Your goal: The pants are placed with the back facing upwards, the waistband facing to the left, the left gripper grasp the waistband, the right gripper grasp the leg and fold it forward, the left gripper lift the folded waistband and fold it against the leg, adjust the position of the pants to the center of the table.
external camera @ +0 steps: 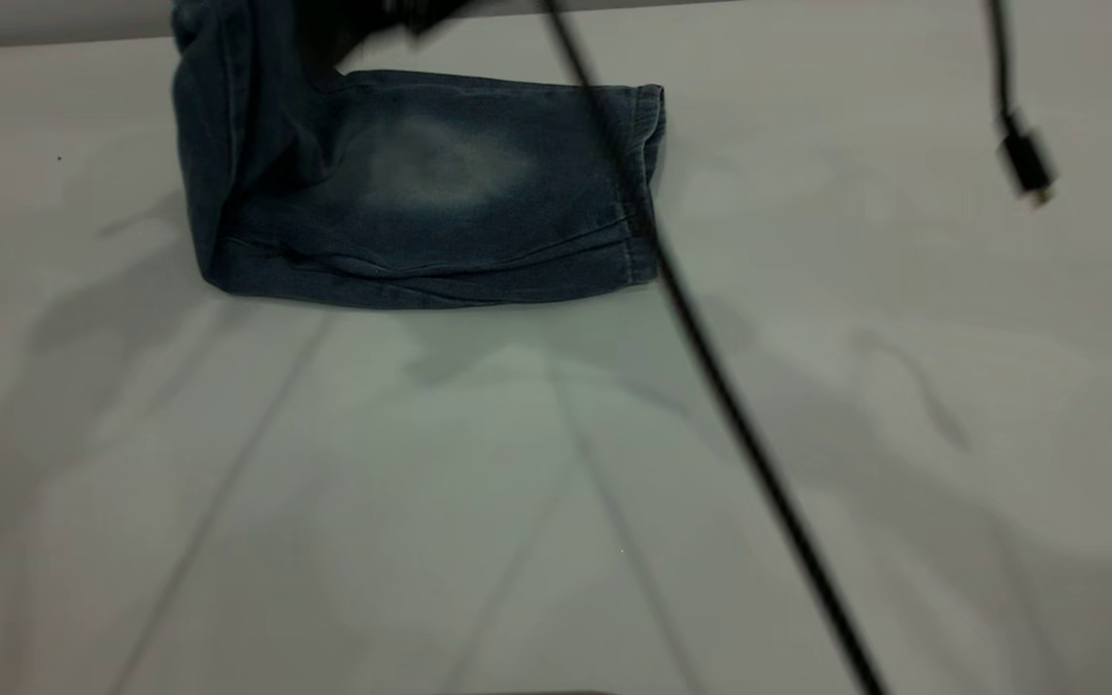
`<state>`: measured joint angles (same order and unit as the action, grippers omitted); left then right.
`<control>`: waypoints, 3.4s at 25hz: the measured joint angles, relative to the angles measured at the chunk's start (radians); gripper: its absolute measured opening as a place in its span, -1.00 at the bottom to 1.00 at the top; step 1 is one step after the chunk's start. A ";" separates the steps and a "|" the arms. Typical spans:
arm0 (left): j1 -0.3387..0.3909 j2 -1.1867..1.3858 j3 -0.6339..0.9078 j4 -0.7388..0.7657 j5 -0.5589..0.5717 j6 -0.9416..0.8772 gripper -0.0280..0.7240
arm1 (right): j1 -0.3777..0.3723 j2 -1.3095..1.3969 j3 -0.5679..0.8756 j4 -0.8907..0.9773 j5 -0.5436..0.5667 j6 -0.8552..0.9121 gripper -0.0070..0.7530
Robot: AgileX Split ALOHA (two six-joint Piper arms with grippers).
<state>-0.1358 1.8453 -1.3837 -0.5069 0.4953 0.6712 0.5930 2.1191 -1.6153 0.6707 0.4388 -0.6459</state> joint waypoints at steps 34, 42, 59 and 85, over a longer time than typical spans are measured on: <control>-0.303 0.168 0.000 0.007 -0.144 -0.015 0.61 | -0.255 -0.130 0.001 0.002 0.219 0.052 0.24; -0.253 0.171 0.000 0.073 0.011 -0.140 0.58 | -0.255 -0.130 0.001 0.002 0.240 0.052 0.24; -0.244 0.218 -0.098 0.412 0.188 -0.456 0.58 | -0.258 -0.130 0.001 0.007 0.248 0.052 0.24; -0.281 0.479 -0.113 0.460 -0.080 -0.399 0.58 | -0.258 -0.130 0.001 0.023 0.278 0.052 0.24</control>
<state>-0.4170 2.3240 -1.4965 -0.0469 0.4151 0.2721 0.3355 1.9892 -1.6145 0.6932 0.7165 -0.5935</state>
